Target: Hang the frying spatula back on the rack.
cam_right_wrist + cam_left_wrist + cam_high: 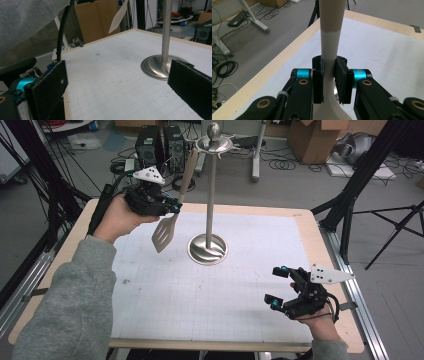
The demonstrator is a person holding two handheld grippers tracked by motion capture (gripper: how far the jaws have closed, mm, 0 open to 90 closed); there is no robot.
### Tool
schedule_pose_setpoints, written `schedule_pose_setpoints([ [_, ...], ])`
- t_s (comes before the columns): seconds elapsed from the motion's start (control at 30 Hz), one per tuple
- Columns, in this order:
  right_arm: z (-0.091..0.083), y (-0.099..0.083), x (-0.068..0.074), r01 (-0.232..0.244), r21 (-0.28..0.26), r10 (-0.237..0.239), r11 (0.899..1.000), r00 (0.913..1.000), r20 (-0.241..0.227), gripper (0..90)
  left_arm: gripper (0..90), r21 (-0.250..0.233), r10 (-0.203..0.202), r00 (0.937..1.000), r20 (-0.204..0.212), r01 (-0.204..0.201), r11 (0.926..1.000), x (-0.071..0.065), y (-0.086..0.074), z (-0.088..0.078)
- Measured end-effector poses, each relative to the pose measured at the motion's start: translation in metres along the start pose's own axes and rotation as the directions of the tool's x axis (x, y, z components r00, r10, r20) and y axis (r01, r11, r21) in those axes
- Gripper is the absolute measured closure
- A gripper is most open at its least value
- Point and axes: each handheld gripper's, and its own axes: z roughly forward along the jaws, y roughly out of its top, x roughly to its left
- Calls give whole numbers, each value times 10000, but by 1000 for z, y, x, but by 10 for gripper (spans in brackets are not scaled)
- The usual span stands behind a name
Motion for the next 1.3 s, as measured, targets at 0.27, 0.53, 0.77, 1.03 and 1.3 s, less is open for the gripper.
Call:
schedule_pose_setpoints([
  [0.27, -2, 0, 1, -18, -37, 18, 10000, 10000, 32, 18, 776, -72, -103, 9999, 29, 104, 9999, 0, -1, 5],
  [0.53, -3, -1, -1, -6, -31, 7, 10000, 9999, 114, 18, 775, -209, -200, 9998, 68, 202, 9996, -1, -3, 8],
  [0.77, -3, -1, 1, -17, -21, 18, 10000, 10000, 80, 18, 775, -219, -235, 9997, -10, 235, 9995, -2, -3, 10],
  [1.03, -2, -1, 1, -16, 21, 16, 10000, 10000, 58, 18, 712, -220, 22, 10000, 31, -21, 9998, -4, -5, 13],
  [1.3, -2, -1, 1, -32, 50, 31, 10000, 10000, 58, 18, 366, -593, 336, 9965, 763, -291, 9978, -5, -16, 15],
])
